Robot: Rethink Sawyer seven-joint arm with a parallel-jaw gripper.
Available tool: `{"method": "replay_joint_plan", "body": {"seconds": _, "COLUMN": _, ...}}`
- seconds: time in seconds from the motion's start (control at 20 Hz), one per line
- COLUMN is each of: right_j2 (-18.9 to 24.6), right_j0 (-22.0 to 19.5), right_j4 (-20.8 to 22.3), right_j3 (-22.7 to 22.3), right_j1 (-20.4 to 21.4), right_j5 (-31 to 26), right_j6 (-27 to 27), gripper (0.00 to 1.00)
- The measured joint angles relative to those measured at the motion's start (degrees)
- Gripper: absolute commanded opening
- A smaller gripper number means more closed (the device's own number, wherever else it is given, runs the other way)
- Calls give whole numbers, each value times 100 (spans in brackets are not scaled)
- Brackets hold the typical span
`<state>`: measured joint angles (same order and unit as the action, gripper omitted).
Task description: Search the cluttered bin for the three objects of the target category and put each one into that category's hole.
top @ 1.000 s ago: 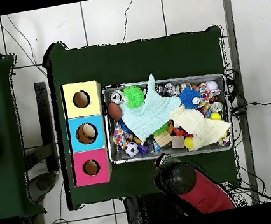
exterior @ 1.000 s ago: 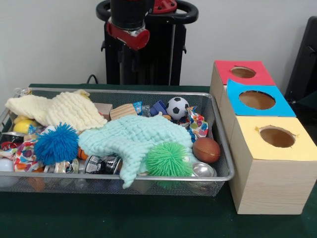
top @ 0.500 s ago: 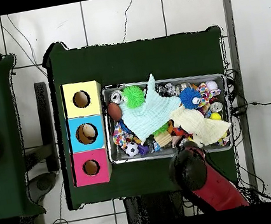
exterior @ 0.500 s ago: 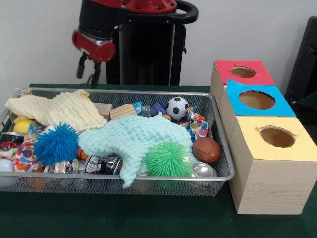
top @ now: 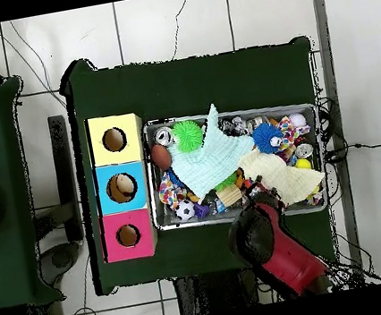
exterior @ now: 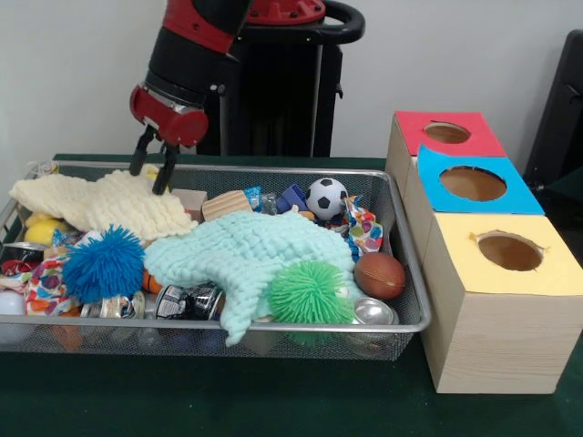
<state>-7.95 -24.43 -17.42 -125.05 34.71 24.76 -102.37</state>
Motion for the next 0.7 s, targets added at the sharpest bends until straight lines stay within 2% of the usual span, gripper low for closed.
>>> {"method": "replay_joint_plan", "body": {"seconds": 0.3, "right_j2": 147, "right_j0": 20, "right_j4": -2, "right_j3": 1, "right_j1": -99, "right_j5": -25, "right_j6": -100, "gripper": 100}}
{"method": "replay_joint_plan", "body": {"seconds": 0.5, "right_j2": 160, "right_j0": 75, "right_j4": -78, "right_j3": 1, "right_j1": -96, "right_j5": -237, "right_j6": -100, "gripper": 100}}
{"method": "replay_joint_plan", "body": {"seconds": 0.7, "right_j2": 160, "right_j0": 175, "right_j4": -217, "right_j3": 0, "right_j1": -17, "right_j5": -767, "right_j6": -100, "gripper": 100}}
